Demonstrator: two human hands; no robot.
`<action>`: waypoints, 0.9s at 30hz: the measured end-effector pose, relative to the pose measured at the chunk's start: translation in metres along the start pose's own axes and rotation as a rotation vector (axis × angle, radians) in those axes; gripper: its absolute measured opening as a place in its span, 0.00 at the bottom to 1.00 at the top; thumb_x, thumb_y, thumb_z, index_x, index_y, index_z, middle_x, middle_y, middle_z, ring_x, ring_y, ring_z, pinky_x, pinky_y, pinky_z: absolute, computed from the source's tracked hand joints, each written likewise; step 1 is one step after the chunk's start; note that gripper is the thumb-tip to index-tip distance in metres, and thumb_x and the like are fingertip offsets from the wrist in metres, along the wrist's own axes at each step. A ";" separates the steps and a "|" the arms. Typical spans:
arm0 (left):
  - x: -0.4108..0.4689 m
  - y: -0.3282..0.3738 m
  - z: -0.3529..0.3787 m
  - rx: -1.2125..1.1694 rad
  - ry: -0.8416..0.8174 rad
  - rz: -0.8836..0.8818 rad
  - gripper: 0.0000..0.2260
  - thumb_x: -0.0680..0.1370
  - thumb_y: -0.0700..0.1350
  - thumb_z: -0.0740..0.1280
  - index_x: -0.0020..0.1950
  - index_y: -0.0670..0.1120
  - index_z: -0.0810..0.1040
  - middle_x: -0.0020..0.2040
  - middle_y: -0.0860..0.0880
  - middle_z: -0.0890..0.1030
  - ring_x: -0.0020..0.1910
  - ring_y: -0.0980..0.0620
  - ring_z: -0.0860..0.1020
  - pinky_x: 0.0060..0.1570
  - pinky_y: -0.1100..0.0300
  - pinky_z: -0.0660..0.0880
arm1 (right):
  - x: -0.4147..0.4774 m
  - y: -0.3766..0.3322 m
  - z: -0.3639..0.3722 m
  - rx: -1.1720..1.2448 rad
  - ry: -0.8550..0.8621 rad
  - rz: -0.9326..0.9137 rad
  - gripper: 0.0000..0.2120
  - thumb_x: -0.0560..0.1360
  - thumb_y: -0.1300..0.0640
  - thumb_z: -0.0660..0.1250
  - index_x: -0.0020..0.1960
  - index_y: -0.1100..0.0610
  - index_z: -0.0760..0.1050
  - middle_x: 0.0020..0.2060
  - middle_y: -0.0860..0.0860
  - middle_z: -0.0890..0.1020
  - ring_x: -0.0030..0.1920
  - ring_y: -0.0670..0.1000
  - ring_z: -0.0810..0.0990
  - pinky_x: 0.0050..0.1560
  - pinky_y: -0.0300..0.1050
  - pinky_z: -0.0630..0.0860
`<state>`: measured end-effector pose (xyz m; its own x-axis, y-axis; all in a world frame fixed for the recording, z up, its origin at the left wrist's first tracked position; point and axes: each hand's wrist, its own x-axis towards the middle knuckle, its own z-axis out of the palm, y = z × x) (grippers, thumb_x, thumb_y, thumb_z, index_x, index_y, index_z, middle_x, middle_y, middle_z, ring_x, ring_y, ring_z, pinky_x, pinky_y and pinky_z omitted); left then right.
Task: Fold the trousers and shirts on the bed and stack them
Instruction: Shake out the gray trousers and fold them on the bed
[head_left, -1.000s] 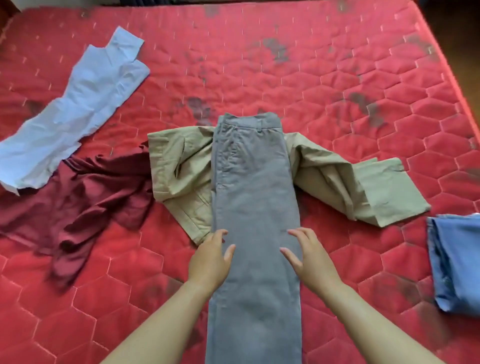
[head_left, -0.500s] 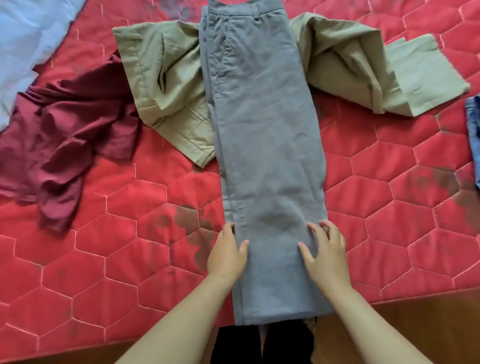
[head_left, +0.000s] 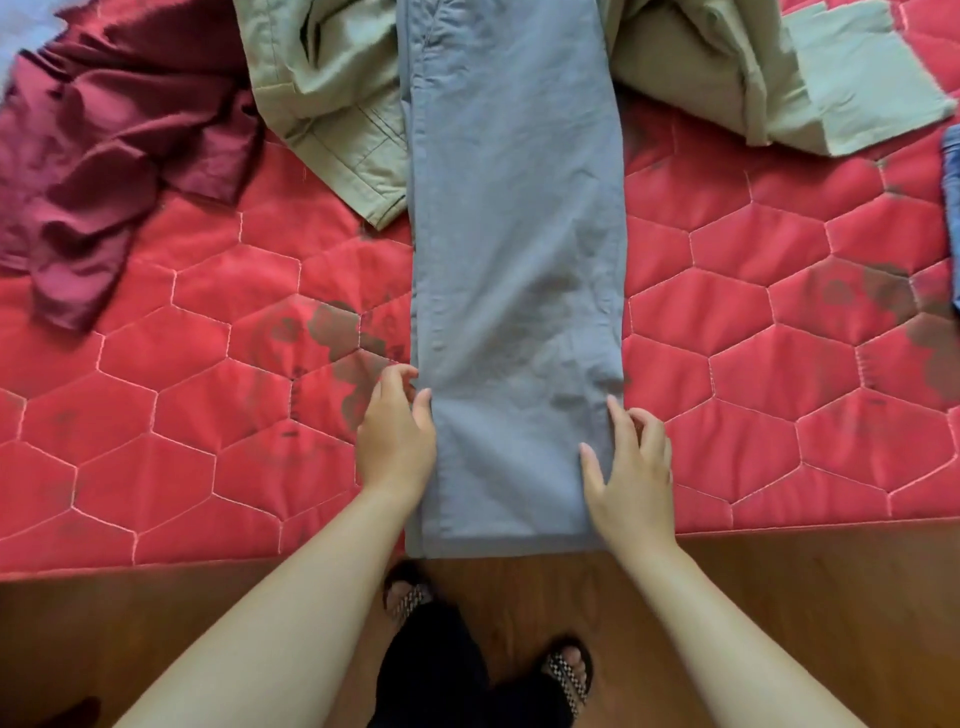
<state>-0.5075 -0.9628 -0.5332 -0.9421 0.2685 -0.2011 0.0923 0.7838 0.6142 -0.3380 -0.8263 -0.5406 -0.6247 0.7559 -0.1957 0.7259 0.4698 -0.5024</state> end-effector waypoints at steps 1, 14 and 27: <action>-0.001 -0.004 0.001 0.007 0.038 0.027 0.09 0.77 0.42 0.63 0.57 0.46 0.72 0.52 0.48 0.78 0.49 0.44 0.76 0.44 0.54 0.67 | -0.002 0.003 0.003 0.017 0.030 -0.019 0.26 0.75 0.56 0.67 0.71 0.58 0.65 0.60 0.57 0.69 0.59 0.57 0.68 0.59 0.53 0.67; -0.002 -0.060 0.010 -0.013 0.233 0.338 0.14 0.77 0.49 0.58 0.53 0.44 0.79 0.48 0.46 0.79 0.48 0.46 0.76 0.48 0.60 0.65 | -0.007 0.011 0.041 0.074 0.349 -0.128 0.25 0.72 0.48 0.61 0.68 0.55 0.69 0.53 0.52 0.77 0.53 0.57 0.75 0.53 0.51 0.69; -0.067 -0.076 -0.004 -0.036 0.099 0.337 0.06 0.72 0.43 0.71 0.45 0.42 0.77 0.49 0.45 0.74 0.52 0.46 0.74 0.54 0.59 0.65 | -0.048 0.009 0.039 0.257 0.217 -0.219 0.23 0.74 0.59 0.66 0.67 0.60 0.68 0.62 0.55 0.75 0.63 0.55 0.72 0.65 0.48 0.66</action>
<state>-0.4527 -1.0425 -0.5629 -0.8873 0.4520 0.0913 0.3938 0.6397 0.6601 -0.3128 -0.8761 -0.5690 -0.6615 0.7421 0.1081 0.4691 0.5220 -0.7123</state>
